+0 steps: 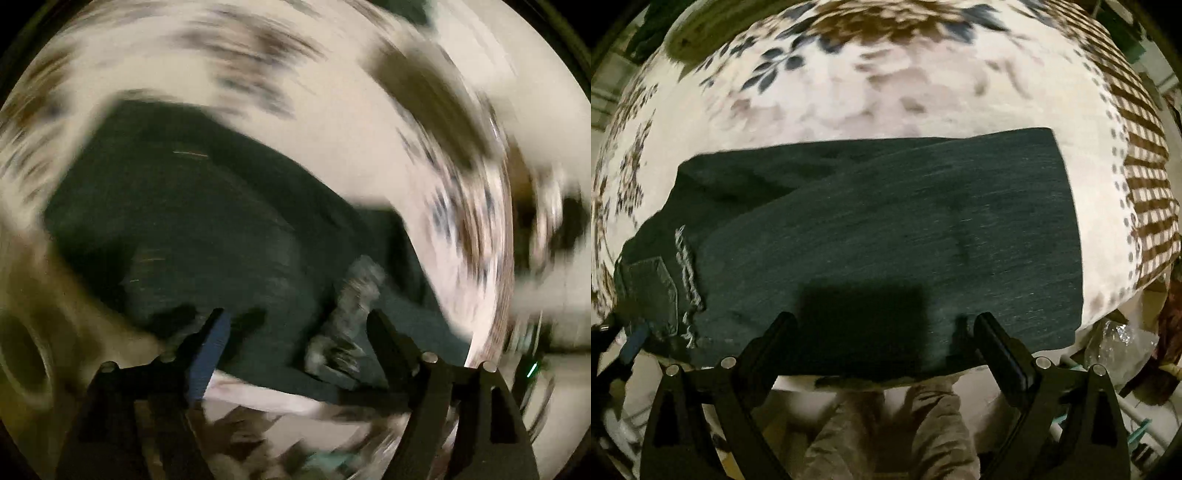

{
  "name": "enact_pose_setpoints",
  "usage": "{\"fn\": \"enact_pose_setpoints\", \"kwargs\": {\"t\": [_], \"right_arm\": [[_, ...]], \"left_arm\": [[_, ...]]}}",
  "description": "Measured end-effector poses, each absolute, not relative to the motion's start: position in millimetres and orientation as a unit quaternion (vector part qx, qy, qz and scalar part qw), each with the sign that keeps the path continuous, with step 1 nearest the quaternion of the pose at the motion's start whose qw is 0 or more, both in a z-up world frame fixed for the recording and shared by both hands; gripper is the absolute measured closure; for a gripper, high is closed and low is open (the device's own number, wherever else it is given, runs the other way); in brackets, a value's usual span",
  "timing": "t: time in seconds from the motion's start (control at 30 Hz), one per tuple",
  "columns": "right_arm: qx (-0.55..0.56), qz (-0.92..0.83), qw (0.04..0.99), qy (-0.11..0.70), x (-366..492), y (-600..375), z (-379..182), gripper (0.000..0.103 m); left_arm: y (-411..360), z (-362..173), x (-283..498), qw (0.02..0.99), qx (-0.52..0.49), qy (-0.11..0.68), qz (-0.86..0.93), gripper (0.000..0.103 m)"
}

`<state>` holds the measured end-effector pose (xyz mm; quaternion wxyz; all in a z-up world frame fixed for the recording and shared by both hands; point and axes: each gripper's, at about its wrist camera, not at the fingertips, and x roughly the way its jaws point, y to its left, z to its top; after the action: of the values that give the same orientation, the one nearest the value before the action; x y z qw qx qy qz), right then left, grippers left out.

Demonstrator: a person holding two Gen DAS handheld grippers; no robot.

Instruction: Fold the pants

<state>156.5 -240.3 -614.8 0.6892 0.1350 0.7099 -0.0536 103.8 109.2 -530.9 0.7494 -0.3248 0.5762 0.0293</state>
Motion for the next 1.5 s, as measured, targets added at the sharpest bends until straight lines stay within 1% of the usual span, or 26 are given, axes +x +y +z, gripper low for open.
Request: {"fn": "enact_pose_setpoints", "kwargs": {"t": [0.1,0.17,0.27,0.43,0.63,0.67,0.7,0.73,0.77,0.87,1.07,1.27,1.4,1.5], "right_arm": [[0.127,-0.039,0.686,0.715,171.0,-222.6,-612.0,0.005],[0.119,-0.031,0.687,0.717,180.4,-209.3,-613.1,0.005],[0.111,-0.023,0.688,0.717,194.6,-190.4,-615.6,0.005],[0.097,-0.015,0.693,0.715,209.1,-165.7,-618.9,0.005],[0.099,-0.015,0.693,0.714,210.6,-151.7,-624.8,0.005],[0.101,-0.017,0.692,0.714,201.2,-144.7,-634.7,0.005],[0.104,-0.02,0.691,0.715,198.3,-143.6,-637.4,0.005],[0.108,-0.022,0.692,0.714,196.9,-145.7,-637.5,0.005],[0.112,-0.024,0.693,0.711,194.6,-150.3,-638.2,0.005],[0.118,-0.027,0.699,0.705,184.6,-151.8,-640.1,0.005],[0.138,-0.022,0.701,0.699,169.8,-179.2,-640.5,0.005],[0.153,-0.012,0.711,0.686,162.0,-214.2,-623.6,0.005],[0.168,-0.017,0.717,0.676,157.9,-240.2,-611.3,0.005],[0.177,-0.03,0.72,0.67,148.2,-268.0,-606.0,0.005]], "left_arm": [[172.7,-537.9,65.6,0.74,-0.423,0.509,0.121,0.028],[194.0,-559.9,55.0,0.711,-0.475,0.497,0.145,0.031],[206.8,-590.2,50.2,0.678,-0.535,0.481,0.153,0.031],[225.0,-620.6,71.0,0.674,-0.536,0.48,0.171,0.031],[234.0,-617.8,99.8,0.691,-0.537,0.451,0.176,0.034],[234.8,-620.9,101.5,0.691,-0.538,0.448,0.181,0.042],[234.8,-621.3,101.9,0.695,-0.533,0.445,0.186,0.048],[234.3,-618.9,100.0,0.7,-0.526,0.445,0.189,0.063],[232.1,-615.0,101.0,0.708,-0.517,0.443,0.187,0.071],[221.6,-589.2,94.4,0.747,-0.47,0.435,0.179,0.079],[199.3,-531.2,83.3,0.784,-0.419,0.423,0.175,0.08],[170.0,-483.1,75.8,0.816,-0.379,0.411,0.15,0.081],[118.1,-445.2,85.7,0.843,-0.351,0.397,0.09,0.081],[59.9,-425.2,97.0,0.861,-0.313,0.4,0.029,0.081]]}}
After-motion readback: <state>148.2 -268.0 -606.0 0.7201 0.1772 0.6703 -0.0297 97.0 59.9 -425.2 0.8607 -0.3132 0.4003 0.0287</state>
